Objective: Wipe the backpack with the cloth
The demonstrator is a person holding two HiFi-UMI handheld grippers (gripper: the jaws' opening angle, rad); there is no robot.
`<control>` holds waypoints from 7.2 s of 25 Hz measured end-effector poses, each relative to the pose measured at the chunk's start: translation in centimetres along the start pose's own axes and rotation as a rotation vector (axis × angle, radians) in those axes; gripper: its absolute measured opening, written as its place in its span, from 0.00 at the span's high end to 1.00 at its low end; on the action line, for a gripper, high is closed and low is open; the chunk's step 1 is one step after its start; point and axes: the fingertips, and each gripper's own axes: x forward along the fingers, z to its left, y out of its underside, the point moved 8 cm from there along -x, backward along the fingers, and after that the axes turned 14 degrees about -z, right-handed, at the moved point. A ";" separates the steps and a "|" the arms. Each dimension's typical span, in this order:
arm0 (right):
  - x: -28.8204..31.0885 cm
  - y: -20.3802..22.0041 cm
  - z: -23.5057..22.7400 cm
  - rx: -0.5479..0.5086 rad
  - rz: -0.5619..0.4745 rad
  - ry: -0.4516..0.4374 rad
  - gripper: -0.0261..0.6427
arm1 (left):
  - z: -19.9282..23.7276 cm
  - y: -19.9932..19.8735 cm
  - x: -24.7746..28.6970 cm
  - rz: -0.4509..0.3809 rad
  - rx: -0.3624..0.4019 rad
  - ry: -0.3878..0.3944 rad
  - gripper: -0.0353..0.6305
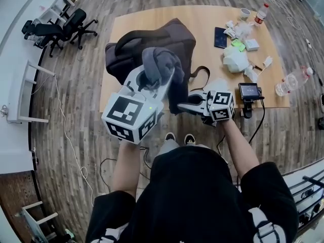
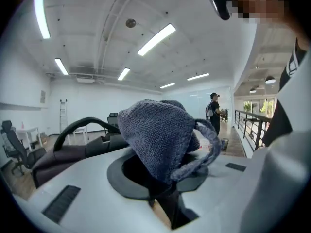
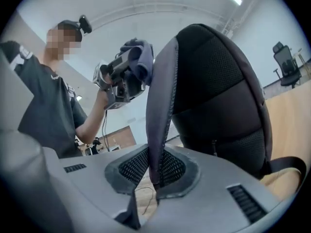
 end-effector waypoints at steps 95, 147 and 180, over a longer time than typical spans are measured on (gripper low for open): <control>-2.6 5.7 3.6 -0.094 0.167 0.198 0.88 | 0.5 1.6 4.2 0.108 0.221 -0.158 0.80; -1.9 6.1 3.1 -0.193 0.203 0.245 0.88 | 0.4 2.7 4.2 0.131 0.229 -0.107 0.80; -8.1 0.7 2.2 -0.525 0.323 0.542 0.80 | -6.9 20.0 -1.6 0.373 -0.116 0.028 0.80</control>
